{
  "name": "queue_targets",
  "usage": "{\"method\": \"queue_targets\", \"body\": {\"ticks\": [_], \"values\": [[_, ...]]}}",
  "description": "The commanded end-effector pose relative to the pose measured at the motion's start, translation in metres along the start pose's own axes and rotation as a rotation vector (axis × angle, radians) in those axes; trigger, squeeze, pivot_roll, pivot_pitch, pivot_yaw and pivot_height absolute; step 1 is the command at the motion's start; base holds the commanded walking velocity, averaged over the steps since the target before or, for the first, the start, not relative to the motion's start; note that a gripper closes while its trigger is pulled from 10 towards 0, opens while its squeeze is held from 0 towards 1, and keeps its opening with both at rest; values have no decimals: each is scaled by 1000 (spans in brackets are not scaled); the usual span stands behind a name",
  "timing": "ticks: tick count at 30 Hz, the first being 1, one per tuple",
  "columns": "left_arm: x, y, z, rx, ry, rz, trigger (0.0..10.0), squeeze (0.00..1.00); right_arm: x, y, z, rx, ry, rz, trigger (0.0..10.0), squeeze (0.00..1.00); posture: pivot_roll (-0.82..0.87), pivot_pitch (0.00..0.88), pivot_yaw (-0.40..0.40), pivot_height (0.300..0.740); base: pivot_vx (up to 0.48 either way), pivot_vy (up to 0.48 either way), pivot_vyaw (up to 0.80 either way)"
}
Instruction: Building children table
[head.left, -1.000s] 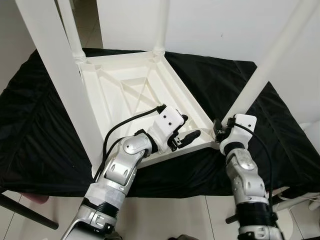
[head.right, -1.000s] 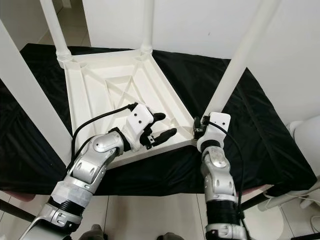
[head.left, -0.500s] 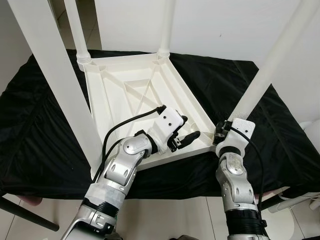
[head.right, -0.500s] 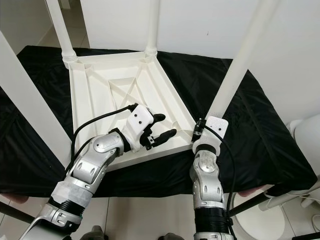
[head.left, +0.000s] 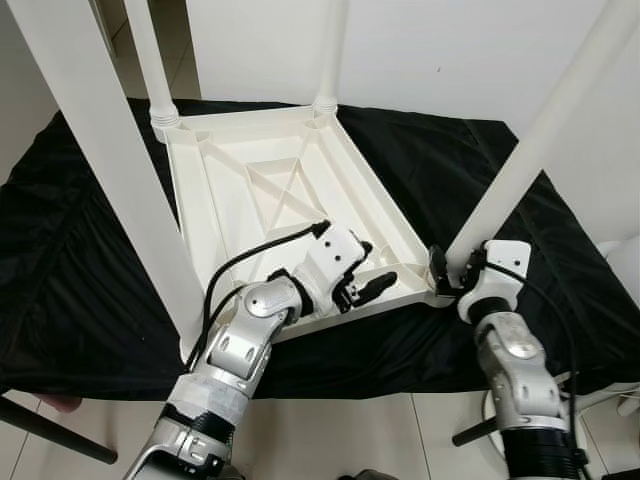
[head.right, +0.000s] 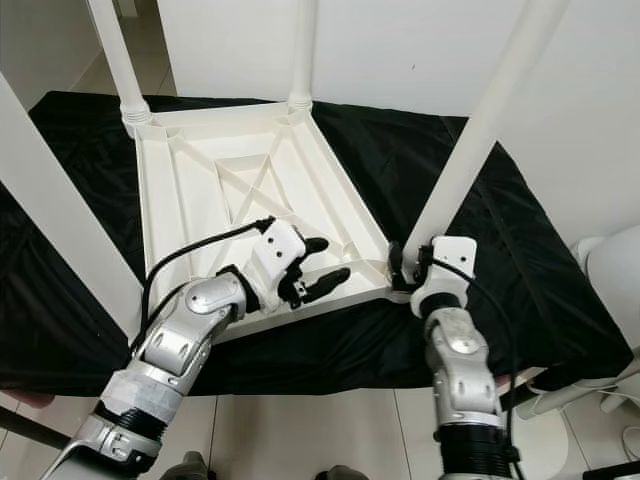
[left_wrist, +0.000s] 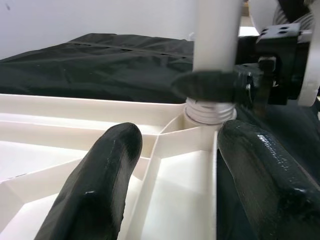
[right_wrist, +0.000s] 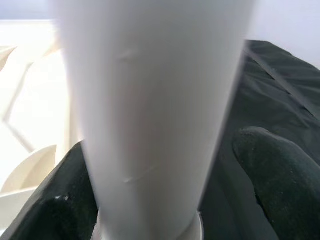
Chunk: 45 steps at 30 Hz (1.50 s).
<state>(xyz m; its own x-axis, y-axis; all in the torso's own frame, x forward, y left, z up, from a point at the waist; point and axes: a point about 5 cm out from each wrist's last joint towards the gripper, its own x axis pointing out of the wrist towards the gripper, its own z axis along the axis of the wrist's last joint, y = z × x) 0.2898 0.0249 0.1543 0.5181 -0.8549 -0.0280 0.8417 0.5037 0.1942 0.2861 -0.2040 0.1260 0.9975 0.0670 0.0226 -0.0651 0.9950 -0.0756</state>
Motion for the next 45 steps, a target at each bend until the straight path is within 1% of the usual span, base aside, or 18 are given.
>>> {"method": "queue_targets", "body": {"ticks": [1,2,6,8,13,14,15,16,19,20,24,31,32,37,38,41,44,45], "values": [[1,-2,-1,8,6,8,10000,0,1,-4,0,-28,1,73,10000,0,20,0,-63,740,0,0,0],[1,-2,-1,9,7,7,10000,0,2,-6,1,-43,-6,107,10000,0,24,0,-64,740,0,0,0],[1,-2,-1,11,8,7,10000,0,3,-8,2,-46,-11,151,10000,0,25,0,-65,740,0,0,0],[2,-2,0,19,9,7,10000,0,6,-9,2,-48,-5,258,10000,0,30,0,-63,740,0,0,0],[2,-3,1,23,10,4,10000,0,11,-10,0,-74,18,344,10000,0,31,0,-63,740,0,0,0],[2,-4,1,22,10,2,10000,0,13,-11,-1,-77,27,362,6353,0,36,0,-62,740,0,0,0],[2,-4,1,23,11,2,10000,0,14,-12,-3,-81,36,375,6353,0,38,0,-63,740,0,0,0],[2,-4,1,24,11,2,10000,0,14,-13,-4,-83,47,390,2235,0,40,0,-63,740,0,0,0],[2,-4,1,25,11,2,10000,0,14,-13,-5,-84,54,400,2235,0,40,0,-63,740,0,0,0],[2,-3,2,25,11,3,10000,0,15,-13,-7,-84,59,412,0,0,43,0,-66,740,0,0,0],[2,-3,2,26,11,9,10000,0,11,-15,-17,-48,100,426,0,0,46,0,-68,740,0,0,0],[2,-2,2,27,10,9,10000,0,9,-16,-21,-3,100,427,0,0,42,0,-63,740,0,0,0],[2,-3,3,28,10,8,10000,0,9,-17,-21,4,97,412,10000,0,42,0,-63,740,0,0,0],[2,-2,3,30,9,6,10000,0,12,-18,-23,31,134,297,10000,0,38,0,-56,740,0,0,0],[2,-2,3,30,9,6,10000,0,12,-18,-23,31,134,297,10000,0,38,0,-56,740,0,0,0],[1,-1,3,29,11,7,10000,0,13,-13,-23,14,145,201,10000,0,39,0,-57,740,0,0,0],[1,-2,3,29,11,8,10000,0,13,-12,-23,16,146,189,10000,0,39,0,-57,740,0,0,0],[1,-2,3,29,12,8,10000,0,13,-8,-24,29,155,134,10000,0,39,0,-61,740,0,0,0]]}}
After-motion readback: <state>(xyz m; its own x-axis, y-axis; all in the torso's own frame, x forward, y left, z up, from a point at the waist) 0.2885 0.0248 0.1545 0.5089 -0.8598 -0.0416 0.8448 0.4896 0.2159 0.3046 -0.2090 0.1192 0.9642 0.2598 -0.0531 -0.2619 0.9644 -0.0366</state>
